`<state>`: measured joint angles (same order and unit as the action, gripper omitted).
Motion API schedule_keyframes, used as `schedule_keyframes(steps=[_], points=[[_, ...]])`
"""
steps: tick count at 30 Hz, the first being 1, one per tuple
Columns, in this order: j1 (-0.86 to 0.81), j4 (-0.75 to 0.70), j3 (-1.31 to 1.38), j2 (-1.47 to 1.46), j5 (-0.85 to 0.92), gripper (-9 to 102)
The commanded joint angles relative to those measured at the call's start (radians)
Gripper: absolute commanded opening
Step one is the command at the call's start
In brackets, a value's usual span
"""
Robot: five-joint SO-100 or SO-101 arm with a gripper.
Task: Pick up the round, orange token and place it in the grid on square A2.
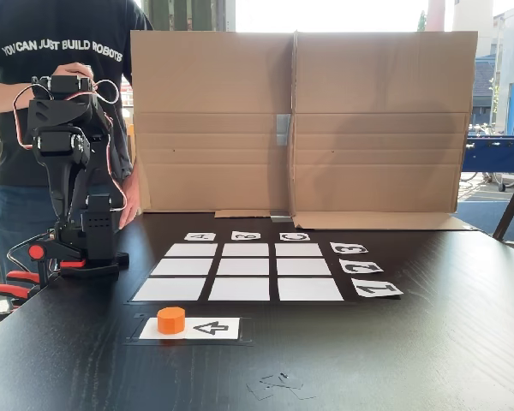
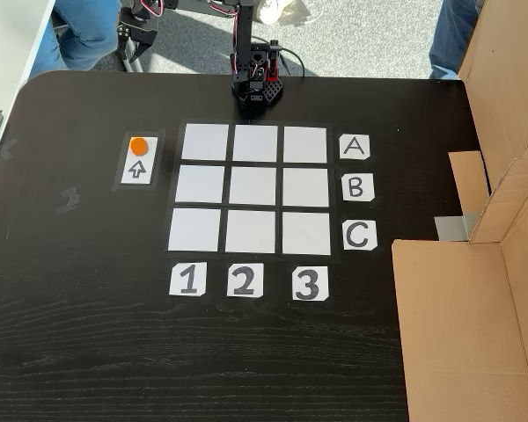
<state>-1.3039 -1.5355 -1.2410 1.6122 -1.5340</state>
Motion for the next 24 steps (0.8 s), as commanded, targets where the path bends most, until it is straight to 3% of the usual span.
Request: schedule_keyframes(steps=[1,24], points=[[0.025,-0.006,0.063,-0.032,0.014,0],[0.158,-0.006,0.267,-0.426,0.118,0]])
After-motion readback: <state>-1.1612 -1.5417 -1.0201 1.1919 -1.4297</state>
